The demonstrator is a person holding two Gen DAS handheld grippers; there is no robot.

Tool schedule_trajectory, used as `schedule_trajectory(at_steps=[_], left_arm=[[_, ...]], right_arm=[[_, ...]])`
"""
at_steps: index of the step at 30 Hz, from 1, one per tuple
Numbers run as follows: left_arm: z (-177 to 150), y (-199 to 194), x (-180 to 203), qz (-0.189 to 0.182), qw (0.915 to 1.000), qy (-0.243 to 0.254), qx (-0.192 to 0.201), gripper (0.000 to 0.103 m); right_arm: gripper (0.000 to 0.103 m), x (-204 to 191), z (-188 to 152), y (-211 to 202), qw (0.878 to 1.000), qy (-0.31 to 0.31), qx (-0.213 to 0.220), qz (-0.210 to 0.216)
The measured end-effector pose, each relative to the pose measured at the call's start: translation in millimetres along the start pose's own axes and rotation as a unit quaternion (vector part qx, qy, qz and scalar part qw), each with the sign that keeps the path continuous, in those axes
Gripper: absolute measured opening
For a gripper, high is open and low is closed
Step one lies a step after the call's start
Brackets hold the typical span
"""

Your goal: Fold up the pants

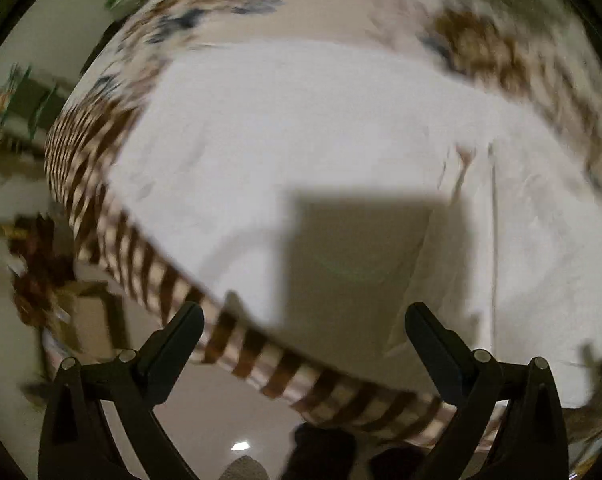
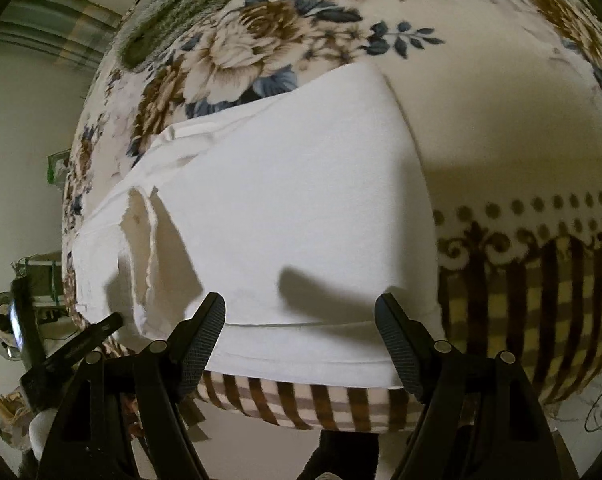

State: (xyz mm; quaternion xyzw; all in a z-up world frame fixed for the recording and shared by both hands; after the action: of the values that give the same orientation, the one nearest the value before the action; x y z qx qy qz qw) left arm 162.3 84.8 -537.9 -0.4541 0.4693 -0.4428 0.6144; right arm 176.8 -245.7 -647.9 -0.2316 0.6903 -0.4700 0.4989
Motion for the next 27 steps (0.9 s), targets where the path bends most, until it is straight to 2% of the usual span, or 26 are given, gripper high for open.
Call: schedule_trajectory(at_steps=[3,6,9,11,15,17,19,22,23,25,26,27], left_arm=[[-12,-35,24,-0.035,0.9985,-0.004,0.041,0.103],[-15,-49,84,-0.061,0.9956,0.028,0.066,0.103],[-7,-33,123,-0.039,0.9959,0.057,0.058,0.103],[-5,-20,117,-0.015,0.9978,0.042,0.048,0.103],[-16,-8,44,-0.007,0.9986,-0.047,0.024,0.103],[-21,-10,17,-0.019,0.9963,-0.081,0.02,0.103],[-18,-22,3,-0.029,0.9939,-0.101,0.034,0.103],[3,-56,11,-0.067,0.9869,-0.119,0.087,0.103],[13,-66,23,-0.082,0.9849,-0.114,0.102,0.103],[34,-75,60,-0.11,0.9847,-0.071,0.115,0.103],[41,-75,84,-0.112,0.9865,-0.036,0.114,0.103],[46,-68,113,-0.097,0.9896,0.014,0.105,0.103]], right_arm=[[0.079,-3,-2,5,1.0,-0.006,0.0,-0.007],[0.079,2,-1,9,1.0,-0.002,0.0,-0.016],[0.079,10,0,7,1.0,0.007,-0.001,-0.021],[0.079,13,1,4,1.0,0.004,0.0,-0.024],[0.079,13,1,0,1.0,-0.008,0.001,-0.028],[0.079,10,1,0,0.999,-0.013,0.004,-0.032],[0.079,9,1,2,1.0,-0.01,0.003,-0.029],[0.079,6,2,7,1.0,0.005,-0.001,-0.022],[0.079,5,2,8,1.0,0.006,-0.001,-0.023],[0.079,2,2,12,0.999,0.007,0.001,-0.031],[0.079,2,2,14,0.999,0.008,0.001,-0.035],[0.079,2,2,15,0.999,0.011,0.002,-0.038]])
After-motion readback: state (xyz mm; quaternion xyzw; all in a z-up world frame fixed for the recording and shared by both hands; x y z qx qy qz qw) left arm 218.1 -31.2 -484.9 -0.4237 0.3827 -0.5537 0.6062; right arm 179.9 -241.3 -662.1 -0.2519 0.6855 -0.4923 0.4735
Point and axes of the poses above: each gripper's, at about its wrist camera, not at the fingertips, and y roughly the way its jaws point, x to its right, z to its top, the point moved 2 cm from there along y, roughly the way its jaws point, and after that the axes turned 14 degrees about y, right-handed, at the moved point
